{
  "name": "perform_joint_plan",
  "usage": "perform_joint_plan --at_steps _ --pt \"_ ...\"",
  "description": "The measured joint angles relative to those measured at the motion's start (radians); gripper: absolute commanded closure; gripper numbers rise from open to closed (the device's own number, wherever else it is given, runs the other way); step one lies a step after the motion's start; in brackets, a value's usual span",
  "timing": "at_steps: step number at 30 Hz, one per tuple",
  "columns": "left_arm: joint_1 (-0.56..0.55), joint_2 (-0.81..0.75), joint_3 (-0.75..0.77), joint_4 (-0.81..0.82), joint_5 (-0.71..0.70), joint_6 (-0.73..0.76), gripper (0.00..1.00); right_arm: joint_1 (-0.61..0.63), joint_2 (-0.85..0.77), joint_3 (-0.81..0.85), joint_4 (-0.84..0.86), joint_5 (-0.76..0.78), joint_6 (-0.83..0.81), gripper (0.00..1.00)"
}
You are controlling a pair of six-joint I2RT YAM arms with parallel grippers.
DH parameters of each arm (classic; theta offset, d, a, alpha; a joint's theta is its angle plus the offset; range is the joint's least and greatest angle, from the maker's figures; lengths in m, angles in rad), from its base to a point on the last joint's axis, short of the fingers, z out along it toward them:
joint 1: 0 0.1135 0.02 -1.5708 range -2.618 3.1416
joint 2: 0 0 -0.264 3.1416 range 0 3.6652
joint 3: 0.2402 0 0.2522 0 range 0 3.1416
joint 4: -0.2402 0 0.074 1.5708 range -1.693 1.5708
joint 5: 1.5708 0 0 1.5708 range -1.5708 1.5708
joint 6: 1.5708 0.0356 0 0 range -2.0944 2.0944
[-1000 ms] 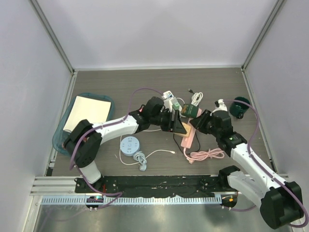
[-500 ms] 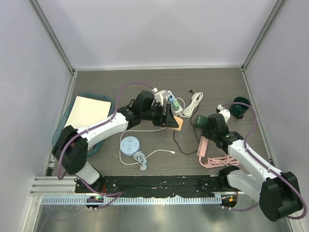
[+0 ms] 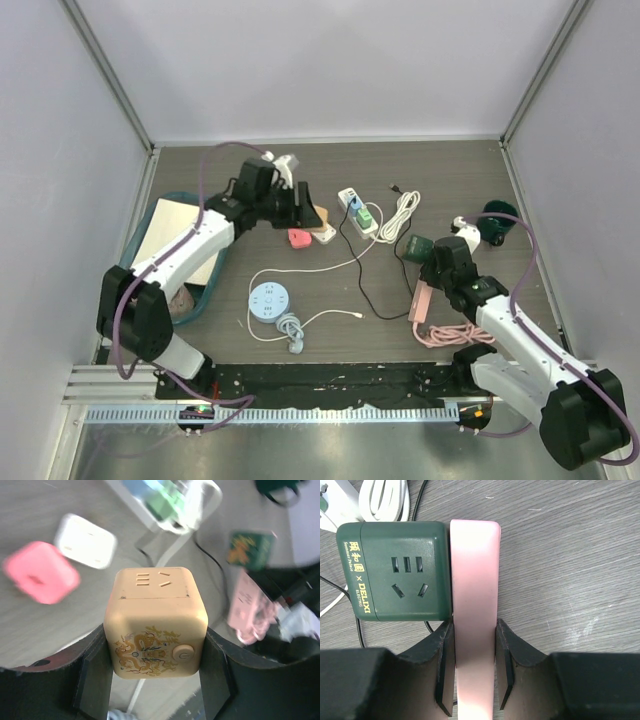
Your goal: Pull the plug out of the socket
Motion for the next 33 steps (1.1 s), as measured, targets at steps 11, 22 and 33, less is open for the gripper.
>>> perform_joint_plan --at_steps 11,22,33 --pt "0.204 0.279 0.243 -0.072 -0.008 0.047 0.93 0.000 -0.044 -0.014 0.000 0.000 -0.002 0.99" --pt "0.233 0.581 0.445 -0.082 0.076 0.009 0.82 0.000 -0.064 -0.023 0.000 0.000 -0.005 0.99" --pt "0.259 0.675 0.502 -0.099 0.122 -0.001 0.46 0.000 -0.073 -0.025 0.000 0.006 -0.005 0.99"
